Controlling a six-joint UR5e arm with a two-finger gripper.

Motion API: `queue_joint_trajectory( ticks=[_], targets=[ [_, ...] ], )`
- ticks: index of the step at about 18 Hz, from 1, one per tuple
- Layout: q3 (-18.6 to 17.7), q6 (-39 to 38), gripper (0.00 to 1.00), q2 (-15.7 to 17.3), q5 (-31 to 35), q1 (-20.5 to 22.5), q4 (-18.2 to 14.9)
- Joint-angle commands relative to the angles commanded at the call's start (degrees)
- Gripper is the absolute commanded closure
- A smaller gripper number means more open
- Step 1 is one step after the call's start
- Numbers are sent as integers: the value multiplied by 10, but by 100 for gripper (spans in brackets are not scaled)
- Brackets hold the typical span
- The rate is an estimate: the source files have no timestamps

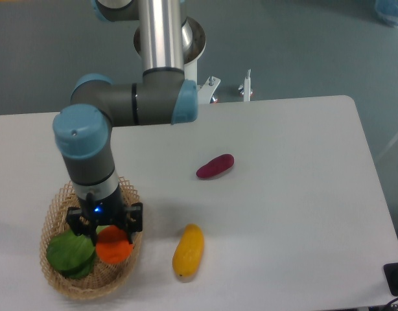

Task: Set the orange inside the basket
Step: 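Carry the held orange over to the wicker basket and lower it, then lower the orange beside the bok choy and open the gripper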

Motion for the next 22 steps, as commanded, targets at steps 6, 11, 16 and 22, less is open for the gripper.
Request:
queue_joint_trajectory(
  ticks=[6,11,16,22],
  targets=[
    [12,1,40,-33,-14,-13,1],
    [33,6,40,-58,-15,-14,2],
    [31,10,27,-60,-12,-14,3],
    [34,10,0,-57,-10,-14,3]
  ],
)
